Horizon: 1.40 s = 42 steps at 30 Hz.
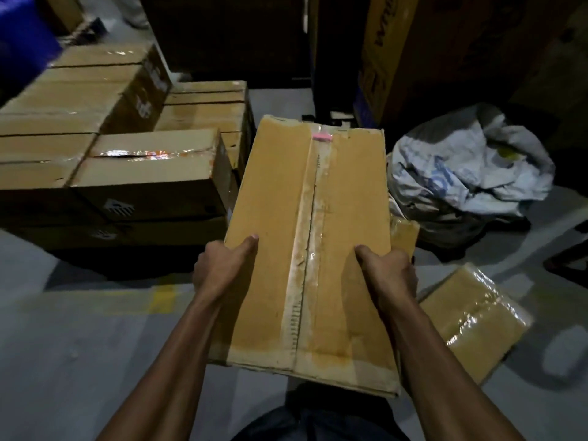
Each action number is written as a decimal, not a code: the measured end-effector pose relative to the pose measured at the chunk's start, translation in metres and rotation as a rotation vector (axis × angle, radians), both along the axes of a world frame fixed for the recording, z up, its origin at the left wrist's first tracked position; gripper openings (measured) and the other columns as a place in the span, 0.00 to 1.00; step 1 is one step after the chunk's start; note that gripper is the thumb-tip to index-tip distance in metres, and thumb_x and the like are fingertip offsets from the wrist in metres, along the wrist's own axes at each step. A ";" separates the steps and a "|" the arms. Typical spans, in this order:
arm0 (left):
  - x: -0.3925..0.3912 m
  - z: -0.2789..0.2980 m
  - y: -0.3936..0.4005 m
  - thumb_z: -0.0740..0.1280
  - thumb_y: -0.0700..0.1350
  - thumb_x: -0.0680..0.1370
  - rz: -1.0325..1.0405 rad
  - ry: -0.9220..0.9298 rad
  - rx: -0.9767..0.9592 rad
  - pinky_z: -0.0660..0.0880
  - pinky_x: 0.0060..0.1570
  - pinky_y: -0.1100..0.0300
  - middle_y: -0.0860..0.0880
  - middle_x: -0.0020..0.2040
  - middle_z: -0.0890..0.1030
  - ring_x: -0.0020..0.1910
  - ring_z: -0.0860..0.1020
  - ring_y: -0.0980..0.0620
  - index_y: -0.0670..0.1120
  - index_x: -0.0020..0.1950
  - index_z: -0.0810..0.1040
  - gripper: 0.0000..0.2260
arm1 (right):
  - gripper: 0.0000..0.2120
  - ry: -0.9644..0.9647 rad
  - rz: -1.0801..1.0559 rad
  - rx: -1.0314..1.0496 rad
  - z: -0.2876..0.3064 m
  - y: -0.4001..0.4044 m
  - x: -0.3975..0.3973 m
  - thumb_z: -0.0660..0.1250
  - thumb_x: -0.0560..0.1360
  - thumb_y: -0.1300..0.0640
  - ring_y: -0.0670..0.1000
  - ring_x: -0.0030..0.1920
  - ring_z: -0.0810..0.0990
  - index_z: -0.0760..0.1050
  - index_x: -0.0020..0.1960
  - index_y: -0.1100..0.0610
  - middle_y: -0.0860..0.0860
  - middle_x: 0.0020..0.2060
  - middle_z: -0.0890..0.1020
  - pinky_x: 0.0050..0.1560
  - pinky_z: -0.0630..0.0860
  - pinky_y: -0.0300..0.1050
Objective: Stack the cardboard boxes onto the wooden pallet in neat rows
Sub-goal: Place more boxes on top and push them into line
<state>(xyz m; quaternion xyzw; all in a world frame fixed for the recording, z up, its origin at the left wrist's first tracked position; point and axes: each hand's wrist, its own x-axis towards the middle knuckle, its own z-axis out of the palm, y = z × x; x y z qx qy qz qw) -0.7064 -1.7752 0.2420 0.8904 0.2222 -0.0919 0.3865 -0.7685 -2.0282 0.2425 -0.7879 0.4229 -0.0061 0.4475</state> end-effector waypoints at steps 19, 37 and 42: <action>0.201 0.026 -0.026 0.67 0.67 0.74 0.257 -0.079 -0.082 0.78 0.43 0.54 0.48 0.44 0.81 0.41 0.79 0.48 0.45 0.50 0.78 0.24 | 0.29 -0.056 0.228 -0.110 0.026 -0.026 0.266 0.65 0.66 0.32 0.60 0.43 0.79 0.79 0.50 0.58 0.54 0.43 0.81 0.46 0.78 0.51; 0.529 -0.008 0.009 0.67 0.66 0.71 0.010 -0.035 -0.048 0.80 0.52 0.46 0.48 0.50 0.81 0.48 0.80 0.43 0.51 0.52 0.73 0.21 | 0.27 0.044 0.214 -0.306 0.028 0.017 0.561 0.67 0.75 0.38 0.60 0.51 0.76 0.70 0.63 0.58 0.58 0.55 0.79 0.51 0.73 0.52; 0.588 -0.011 0.004 0.69 0.63 0.74 -0.040 -0.064 -0.088 0.80 0.51 0.46 0.51 0.52 0.81 0.48 0.80 0.45 0.53 0.63 0.73 0.23 | 0.29 0.027 0.258 -0.285 0.033 0.012 0.617 0.68 0.77 0.42 0.61 0.61 0.75 0.64 0.73 0.54 0.58 0.61 0.77 0.52 0.67 0.50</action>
